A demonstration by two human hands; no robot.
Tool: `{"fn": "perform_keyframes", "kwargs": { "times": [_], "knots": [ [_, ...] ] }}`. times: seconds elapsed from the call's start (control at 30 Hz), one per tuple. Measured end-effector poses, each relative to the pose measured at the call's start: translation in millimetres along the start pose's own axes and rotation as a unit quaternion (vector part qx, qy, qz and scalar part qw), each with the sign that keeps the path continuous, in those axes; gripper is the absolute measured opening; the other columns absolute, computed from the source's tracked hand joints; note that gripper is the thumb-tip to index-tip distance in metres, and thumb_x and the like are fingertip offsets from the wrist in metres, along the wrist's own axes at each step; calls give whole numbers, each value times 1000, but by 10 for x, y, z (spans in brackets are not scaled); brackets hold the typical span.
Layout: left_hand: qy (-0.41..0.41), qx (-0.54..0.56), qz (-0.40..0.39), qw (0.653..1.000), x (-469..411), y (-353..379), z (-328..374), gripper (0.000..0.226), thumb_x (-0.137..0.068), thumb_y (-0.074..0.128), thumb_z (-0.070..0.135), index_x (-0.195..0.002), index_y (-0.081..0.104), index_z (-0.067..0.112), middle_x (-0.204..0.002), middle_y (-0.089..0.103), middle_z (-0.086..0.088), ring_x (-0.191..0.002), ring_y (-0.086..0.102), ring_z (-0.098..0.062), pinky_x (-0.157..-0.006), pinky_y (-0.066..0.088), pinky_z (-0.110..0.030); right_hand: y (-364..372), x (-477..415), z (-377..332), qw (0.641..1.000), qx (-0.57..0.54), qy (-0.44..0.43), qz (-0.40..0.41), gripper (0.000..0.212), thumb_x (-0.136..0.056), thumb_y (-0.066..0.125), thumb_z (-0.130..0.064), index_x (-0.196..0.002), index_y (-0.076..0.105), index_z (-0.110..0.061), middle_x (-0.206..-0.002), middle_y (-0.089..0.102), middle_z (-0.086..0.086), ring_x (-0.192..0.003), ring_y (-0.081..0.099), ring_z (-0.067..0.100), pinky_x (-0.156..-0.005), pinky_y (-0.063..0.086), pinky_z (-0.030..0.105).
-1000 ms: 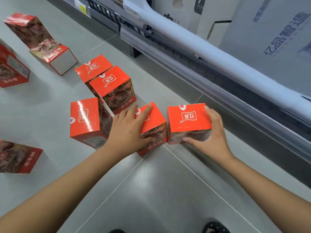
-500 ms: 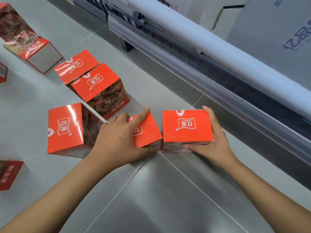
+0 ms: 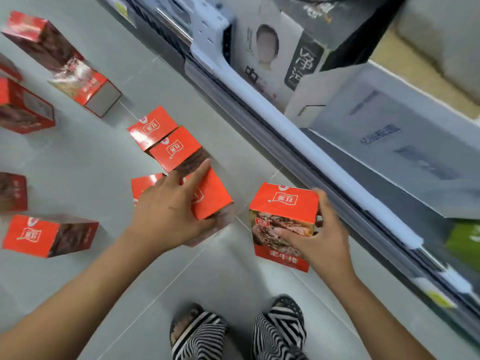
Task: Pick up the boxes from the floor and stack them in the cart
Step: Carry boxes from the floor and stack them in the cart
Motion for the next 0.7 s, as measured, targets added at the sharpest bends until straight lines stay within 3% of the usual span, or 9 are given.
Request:
{"fn": "perform_keyframes", "kwargs": {
  "times": [0.07,0.2,0.37,0.47,0.7],
  "knots": [
    [9,2,8,1000,238,-491,149,101,-60,39,82,-146,38,29,-98,60,-12,-88,61,-36,-70,49,-39,-291,260,-370,999,35,-5,-5,102,-49,84,-60,-135,31,-51,-115,63,-10,-107,60,11,-93,51,42],
    [2,7,-32,999,713,-1451,394,106,-57,34,85,-149,30,33,-91,53,-9,-90,58,-36,-72,47,-40,-877,765,-1134,998,64,4,-12,106,-50,81,-65,-139,26,-50,-114,65,-7,-107,61,14,-95,50,42],
    [46,-9,-24,999,1314,-2649,810,103,-62,35,87,-146,38,28,-86,54,-13,-79,58,-38,-65,46,-39,-1593,1388,-2126,995,104,1,-8,105,-61,84,-55,-146,25,-38,-120,64,-2,-108,61,18,-93,44,28],
    [67,-11,-14,998,1616,-3185,1012,103,-62,36,86,-144,42,25,-84,53,-13,-75,58,-39,-64,48,-41,-1939,1761,-2558,993,121,4,-8,109,-58,81,-64,-146,22,-39,-119,65,2,-106,63,22,-92,52,39],
    [119,-10,-33,992,2119,-3902,1401,113,-52,28,85,-150,27,29,-111,55,-15,-99,56,-40,-81,46,-44,-2536,2648,-2984,989,121,20,77,109,-55,81,-63,-146,27,-37,-115,64,6,-104,62,25,-86,53,39]
  ]
}}
Point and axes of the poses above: each hand's wrist, its own x-axis away from the middle knuckle, its own y-axis out of the palm, z = x × y, the point moved 10 cm from there along -x, towards the middle knuckle
